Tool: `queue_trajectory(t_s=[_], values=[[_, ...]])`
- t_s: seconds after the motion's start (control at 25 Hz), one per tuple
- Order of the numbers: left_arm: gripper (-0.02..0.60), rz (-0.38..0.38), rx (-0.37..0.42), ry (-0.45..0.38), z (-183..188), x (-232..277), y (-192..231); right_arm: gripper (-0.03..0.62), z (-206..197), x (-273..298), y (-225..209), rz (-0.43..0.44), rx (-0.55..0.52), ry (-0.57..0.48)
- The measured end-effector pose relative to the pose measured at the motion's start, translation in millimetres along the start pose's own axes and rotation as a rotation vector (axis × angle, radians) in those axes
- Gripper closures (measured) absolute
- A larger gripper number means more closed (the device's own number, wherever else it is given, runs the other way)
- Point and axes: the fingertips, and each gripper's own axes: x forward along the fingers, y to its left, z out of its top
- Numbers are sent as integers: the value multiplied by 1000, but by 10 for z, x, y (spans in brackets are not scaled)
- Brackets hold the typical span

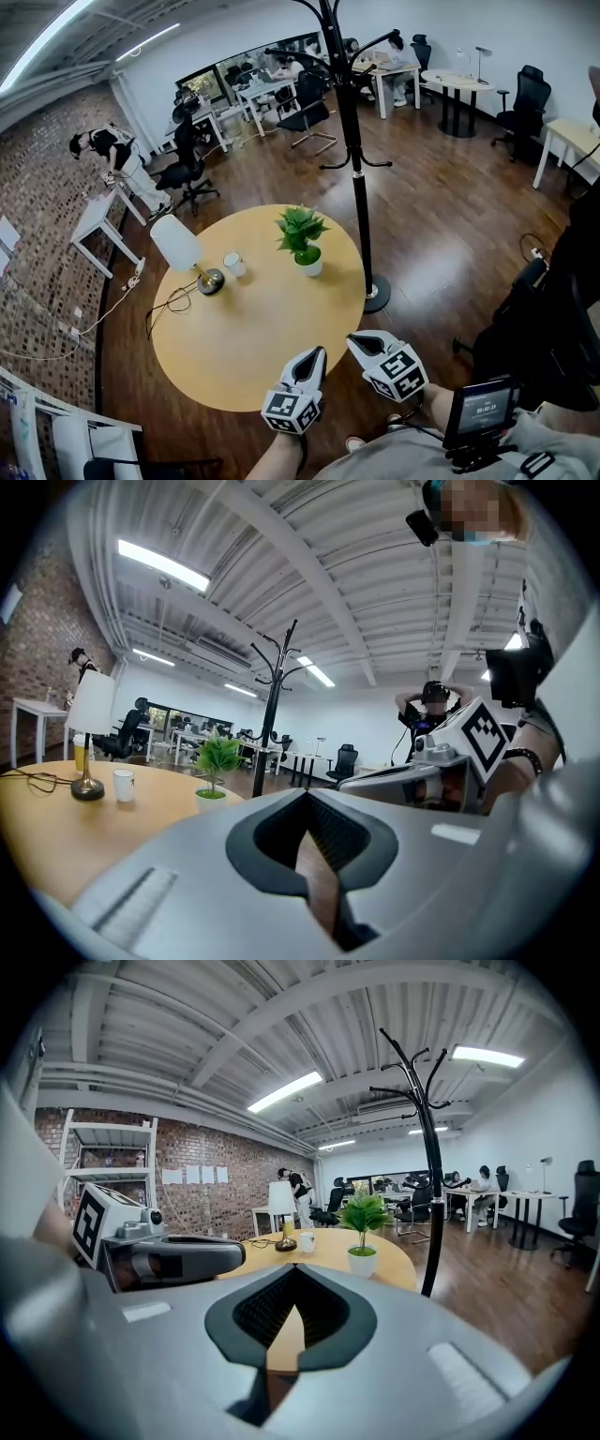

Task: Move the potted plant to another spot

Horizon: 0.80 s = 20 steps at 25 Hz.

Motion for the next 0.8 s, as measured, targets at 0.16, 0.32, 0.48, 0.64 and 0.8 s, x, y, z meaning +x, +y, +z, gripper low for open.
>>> queue_trajectory(t_s=[0.16, 0.32, 0.48, 0.64, 0.8], values=[[581, -1, 4, 3, 5, -47, -77, 588, 3, -53, 23, 5, 11, 0], [581, 1, -5, 8, -28, -85, -122, 588, -25, -104, 41, 1, 27, 4], [581, -3, -7, 14, -73, -105, -164, 588, -77, -136, 55, -1, 35, 10], [581, -6, -5, 13, -75, -152, -189, 588, -76, -161, 96, -1, 32, 10], [580, -2, -10, 17, -73, -144, -214, 588, -39, -192, 90, 1, 30, 9]])
